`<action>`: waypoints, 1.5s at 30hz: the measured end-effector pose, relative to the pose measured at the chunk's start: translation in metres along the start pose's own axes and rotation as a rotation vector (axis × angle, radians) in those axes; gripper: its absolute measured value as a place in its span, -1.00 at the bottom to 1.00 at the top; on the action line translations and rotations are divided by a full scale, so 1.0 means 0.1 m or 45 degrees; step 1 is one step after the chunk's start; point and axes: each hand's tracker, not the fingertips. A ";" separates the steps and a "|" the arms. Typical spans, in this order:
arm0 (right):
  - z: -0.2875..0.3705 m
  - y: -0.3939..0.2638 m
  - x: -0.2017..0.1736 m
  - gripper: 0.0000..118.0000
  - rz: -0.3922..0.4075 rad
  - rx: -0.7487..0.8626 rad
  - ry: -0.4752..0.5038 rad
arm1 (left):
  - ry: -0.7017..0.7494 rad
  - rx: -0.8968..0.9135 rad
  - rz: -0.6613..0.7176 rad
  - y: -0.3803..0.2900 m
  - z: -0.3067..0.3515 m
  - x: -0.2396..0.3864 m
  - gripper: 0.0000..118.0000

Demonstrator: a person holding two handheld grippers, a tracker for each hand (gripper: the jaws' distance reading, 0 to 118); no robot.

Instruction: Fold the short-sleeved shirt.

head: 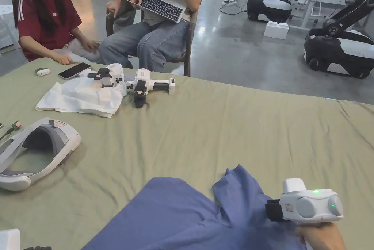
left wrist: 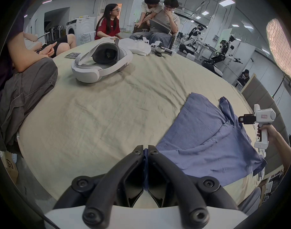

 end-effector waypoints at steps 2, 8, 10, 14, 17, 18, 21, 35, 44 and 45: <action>-0.11 -0.01 0.01 0.32 0.003 0.003 0.035 | 0.005 -0.007 -0.009 -0.01 -0.02 0.02 -1.00; -0.24 0.03 0.00 0.34 0.055 -0.025 0.078 | 0.020 -0.026 -0.013 -0.04 0.02 0.17 -1.00; -0.21 0.05 0.04 0.29 0.005 -0.034 0.095 | 0.023 -0.026 -0.015 -0.05 0.02 0.20 -1.00; -0.21 0.09 -0.04 0.13 0.103 -0.036 0.091 | 0.023 -0.040 -0.021 -0.07 0.02 0.27 -1.00; -0.18 0.14 -0.08 0.20 0.217 0.014 0.072 | 0.016 -0.045 -0.020 -0.08 -0.01 0.21 -1.00; -0.20 0.15 -0.09 0.24 0.208 0.027 0.057 | 0.014 -0.046 -0.022 -0.08 -0.01 0.23 -1.00; -0.26 0.16 -0.13 0.18 0.200 -0.007 0.044 | 0.011 -0.042 -0.039 -0.06 0.00 0.29 -1.00; 0.44 0.00 -0.06 -1.00 -0.001 0.271 0.059 | 0.041 0.052 -0.022 -0.03 0.08 0.17 -1.00; 1.70 0.02 0.28 -1.00 -0.088 0.535 -0.065 | -0.029 0.262 -0.070 0.36 0.41 0.28 -1.00; 1.85 0.04 0.34 -1.00 -0.102 0.561 -0.084 | -0.044 0.290 -0.076 0.45 0.45 0.32 -1.00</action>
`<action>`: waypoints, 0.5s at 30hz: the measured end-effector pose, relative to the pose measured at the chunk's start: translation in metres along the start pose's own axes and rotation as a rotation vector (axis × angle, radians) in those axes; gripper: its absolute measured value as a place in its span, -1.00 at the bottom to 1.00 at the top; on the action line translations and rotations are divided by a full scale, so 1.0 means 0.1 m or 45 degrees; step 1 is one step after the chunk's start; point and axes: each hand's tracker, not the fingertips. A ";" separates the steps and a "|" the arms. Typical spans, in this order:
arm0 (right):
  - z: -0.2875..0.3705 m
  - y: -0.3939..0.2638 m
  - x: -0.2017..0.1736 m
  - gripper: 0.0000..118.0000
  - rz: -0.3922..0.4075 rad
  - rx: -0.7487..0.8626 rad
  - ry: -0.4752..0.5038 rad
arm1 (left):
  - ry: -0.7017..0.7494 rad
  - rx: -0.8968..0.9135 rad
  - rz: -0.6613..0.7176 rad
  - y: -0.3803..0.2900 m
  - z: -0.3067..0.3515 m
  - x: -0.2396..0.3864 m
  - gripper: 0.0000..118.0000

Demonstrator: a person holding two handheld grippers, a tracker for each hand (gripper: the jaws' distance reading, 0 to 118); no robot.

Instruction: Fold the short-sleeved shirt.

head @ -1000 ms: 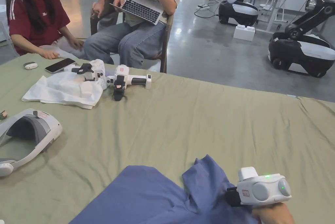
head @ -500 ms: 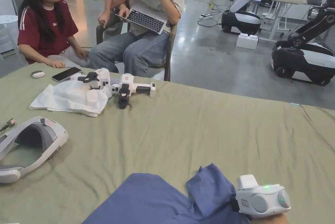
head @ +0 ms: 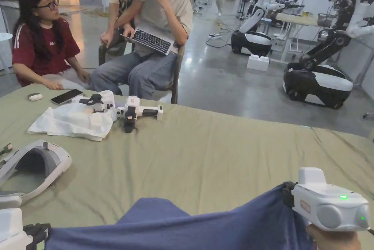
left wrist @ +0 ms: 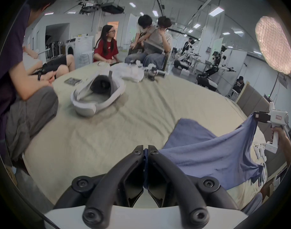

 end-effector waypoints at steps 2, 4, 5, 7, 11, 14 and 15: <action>0.25 0.17 0.11 -1.00 0.006 0.068 -0.028 | -0.031 0.049 -0.015 0.21 0.01 0.07 -1.00; 0.48 0.34 0.21 -1.00 0.029 0.139 -0.081 | -0.052 0.105 -0.065 0.49 0.02 0.17 -1.00; 0.59 0.43 0.26 -1.00 0.031 0.167 -0.105 | -0.059 0.131 -0.081 0.63 0.02 0.22 -1.00; 0.80 0.60 0.36 -1.00 0.011 0.238 -0.131 | -0.084 0.192 -0.111 0.95 0.07 0.41 -1.00; 1.11 0.94 0.53 -1.00 -0.024 0.326 -0.186 | -0.101 0.296 -0.170 1.63 0.15 0.73 -1.00; 1.30 1.17 0.62 -1.00 -0.035 0.395 -0.237 | -0.115 0.353 -0.193 2.11 0.20 0.96 -1.00; 1.34 1.24 0.64 -1.00 -0.045 0.410 -0.245 | -0.116 0.370 -0.212 2.25 0.22 1.03 -1.00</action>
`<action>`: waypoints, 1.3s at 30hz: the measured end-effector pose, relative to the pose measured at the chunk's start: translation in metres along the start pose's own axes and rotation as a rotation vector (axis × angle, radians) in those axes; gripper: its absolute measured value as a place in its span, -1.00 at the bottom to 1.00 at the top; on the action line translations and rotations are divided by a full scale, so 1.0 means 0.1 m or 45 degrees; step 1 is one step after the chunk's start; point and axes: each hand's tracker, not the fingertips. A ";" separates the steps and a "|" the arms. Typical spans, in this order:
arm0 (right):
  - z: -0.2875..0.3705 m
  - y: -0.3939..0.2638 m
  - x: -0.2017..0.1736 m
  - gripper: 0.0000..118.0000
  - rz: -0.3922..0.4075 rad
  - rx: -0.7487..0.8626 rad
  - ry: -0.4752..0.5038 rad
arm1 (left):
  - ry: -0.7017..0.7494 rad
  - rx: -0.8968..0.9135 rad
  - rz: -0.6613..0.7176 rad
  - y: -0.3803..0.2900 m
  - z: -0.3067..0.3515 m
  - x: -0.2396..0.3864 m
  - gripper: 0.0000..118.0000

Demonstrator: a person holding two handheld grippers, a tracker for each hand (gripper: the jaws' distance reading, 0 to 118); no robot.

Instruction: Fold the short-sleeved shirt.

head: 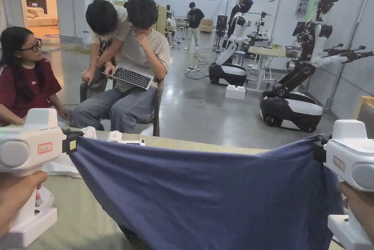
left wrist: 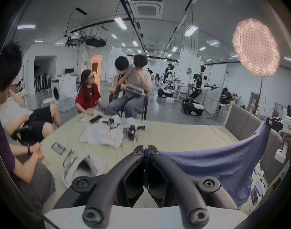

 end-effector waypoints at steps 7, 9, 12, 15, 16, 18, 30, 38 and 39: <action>-0.01 0.57 0.11 -1.00 -0.004 0.081 -0.050 | 0.002 0.070 -0.064 0.82 -0.22 0.17 -1.00; -0.06 0.74 0.10 -1.00 -0.013 0.094 -0.051 | 0.020 0.087 -0.088 0.98 -0.27 0.19 -1.00; -0.14 0.95 0.06 -1.00 -0.001 0.119 -0.061 | 0.033 0.102 -0.102 1.21 -0.35 0.17 -1.00; -0.25 1.16 0.00 -1.00 0.008 0.140 -0.061 | 0.051 0.128 -0.086 1.42 -0.42 0.13 -1.00; -0.28 1.22 -0.03 -1.00 0.009 0.144 -0.059 | 0.055 0.140 -0.085 1.48 -0.43 0.12 -1.00; -0.38 1.33 -0.04 -1.00 0.013 0.157 -0.058 | 0.069 0.155 -0.092 1.57 -0.46 0.12 -1.00; -0.46 1.22 -0.20 -1.00 0.052 0.209 -0.040 | 0.099 0.125 -0.104 1.26 -0.62 -0.02 -1.00; 0.04 0.40 -0.27 -1.00 0.126 0.106 -0.005 | 0.062 0.013 -0.034 0.22 -0.40 -0.17 -1.00; 0.13 0.32 -0.26 -1.00 0.138 0.095 -0.002 | 0.054 0.002 -0.027 0.11 -0.35 -0.19 -1.00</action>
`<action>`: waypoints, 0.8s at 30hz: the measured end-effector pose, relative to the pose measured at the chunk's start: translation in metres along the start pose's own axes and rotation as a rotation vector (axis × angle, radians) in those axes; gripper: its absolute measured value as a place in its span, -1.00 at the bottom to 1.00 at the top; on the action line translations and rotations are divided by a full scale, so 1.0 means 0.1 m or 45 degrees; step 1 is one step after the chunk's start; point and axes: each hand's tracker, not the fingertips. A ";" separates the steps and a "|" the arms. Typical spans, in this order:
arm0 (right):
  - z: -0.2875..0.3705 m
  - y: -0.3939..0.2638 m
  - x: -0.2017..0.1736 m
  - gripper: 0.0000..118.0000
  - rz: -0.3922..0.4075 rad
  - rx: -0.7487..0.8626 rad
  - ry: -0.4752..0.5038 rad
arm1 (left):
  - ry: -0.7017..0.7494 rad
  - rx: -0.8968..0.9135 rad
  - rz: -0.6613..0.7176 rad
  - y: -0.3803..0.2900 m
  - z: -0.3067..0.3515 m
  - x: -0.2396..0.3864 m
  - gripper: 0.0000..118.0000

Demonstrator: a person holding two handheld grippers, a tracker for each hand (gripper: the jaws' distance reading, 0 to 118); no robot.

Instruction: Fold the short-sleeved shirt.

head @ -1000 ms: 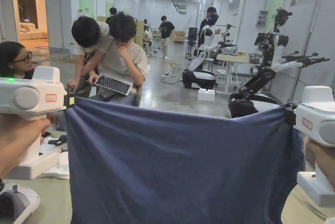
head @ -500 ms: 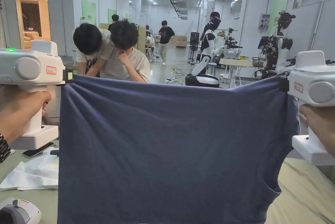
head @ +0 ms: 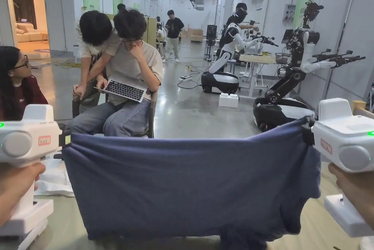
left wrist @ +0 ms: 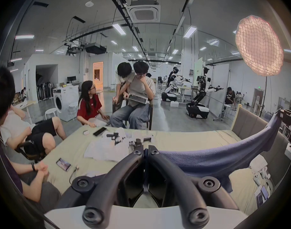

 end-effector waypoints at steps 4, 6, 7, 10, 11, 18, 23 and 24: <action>0.39 -0.24 0.05 -1.00 0.019 -0.017 0.008 | -0.022 -0.001 0.034 -0.35 0.35 -0.07 -1.00; 0.63 -0.31 0.08 -1.00 0.034 -0.019 0.019 | -0.030 0.021 0.054 -0.46 0.56 -0.10 -1.00; 0.79 -0.34 0.05 -1.00 0.042 -0.015 0.016 | -0.039 0.030 0.063 -0.52 0.68 -0.12 -1.00; 1.12 -0.49 0.04 -1.00 0.071 -0.024 0.016 | -0.048 0.045 0.078 -0.70 0.98 -0.19 -1.00; 1.22 -0.55 0.02 -1.00 0.077 -0.035 0.025 | -0.049 0.043 0.080 -0.77 1.06 -0.20 -1.00; 1.75 -1.35 -0.23 -1.00 0.123 -0.265 0.080 | -0.056 -0.139 0.097 -1.59 1.45 -0.31 -1.00; 1.95 -2.06 -0.37 -1.00 0.077 -0.506 0.134 | -0.052 -0.372 0.110 -2.31 1.55 -0.42 -1.00; 1.98 -2.20 -0.40 -1.00 0.062 -0.560 0.143 | -0.048 -0.424 0.108 -2.43 1.58 -0.39 -1.00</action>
